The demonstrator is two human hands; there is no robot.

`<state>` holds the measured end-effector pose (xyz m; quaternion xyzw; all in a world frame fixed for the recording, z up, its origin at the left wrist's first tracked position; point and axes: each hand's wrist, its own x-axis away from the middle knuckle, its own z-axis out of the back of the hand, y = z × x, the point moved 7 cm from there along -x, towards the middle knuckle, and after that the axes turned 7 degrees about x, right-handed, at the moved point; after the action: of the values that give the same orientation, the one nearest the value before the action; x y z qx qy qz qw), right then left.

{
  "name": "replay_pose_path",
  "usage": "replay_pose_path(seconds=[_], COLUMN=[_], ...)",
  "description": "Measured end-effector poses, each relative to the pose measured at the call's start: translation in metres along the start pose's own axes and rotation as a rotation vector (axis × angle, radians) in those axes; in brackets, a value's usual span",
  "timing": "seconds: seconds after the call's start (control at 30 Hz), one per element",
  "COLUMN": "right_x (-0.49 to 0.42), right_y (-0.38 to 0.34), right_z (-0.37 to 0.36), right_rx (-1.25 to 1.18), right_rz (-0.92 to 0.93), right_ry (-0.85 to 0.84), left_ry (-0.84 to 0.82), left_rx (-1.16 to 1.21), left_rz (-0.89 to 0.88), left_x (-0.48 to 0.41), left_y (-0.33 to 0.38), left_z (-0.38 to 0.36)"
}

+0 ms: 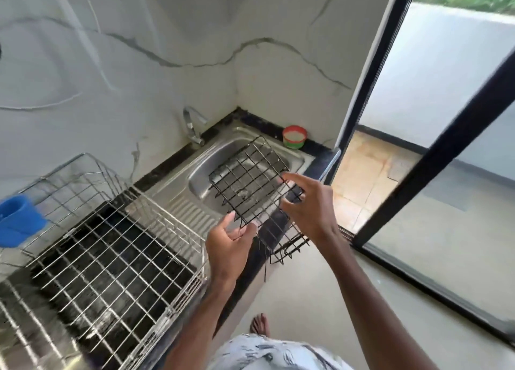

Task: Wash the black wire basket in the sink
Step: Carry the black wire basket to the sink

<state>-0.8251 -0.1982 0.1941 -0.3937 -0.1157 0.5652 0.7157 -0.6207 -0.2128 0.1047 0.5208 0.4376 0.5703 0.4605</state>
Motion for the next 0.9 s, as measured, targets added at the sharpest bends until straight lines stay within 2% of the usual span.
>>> replay_pose_path(seconds=[0.23, 0.43, 0.63, 0.9], right_x=[-0.092, -0.178, -0.263, -0.307], right_y=[0.026, 0.039, 0.054, 0.054], right_z=[-0.019, -0.051, -0.08, -0.112], right_rx=[-0.048, -0.029, -0.045, -0.124], right_rz=[0.013, 0.146, 0.261, 0.394], right_ry=[-0.099, -0.237, -0.415, -0.558], left_ry=[0.073, 0.279, 0.52, 0.704], left_rx=[0.046, 0.066, -0.037, -0.171], left_rz=[0.025, 0.03, 0.078, -0.031], left_x=[-0.065, -0.115, -0.162, -0.197], left_y=[0.023, 0.029, 0.047, 0.064], left_z=[-0.037, -0.059, -0.088, -0.09])
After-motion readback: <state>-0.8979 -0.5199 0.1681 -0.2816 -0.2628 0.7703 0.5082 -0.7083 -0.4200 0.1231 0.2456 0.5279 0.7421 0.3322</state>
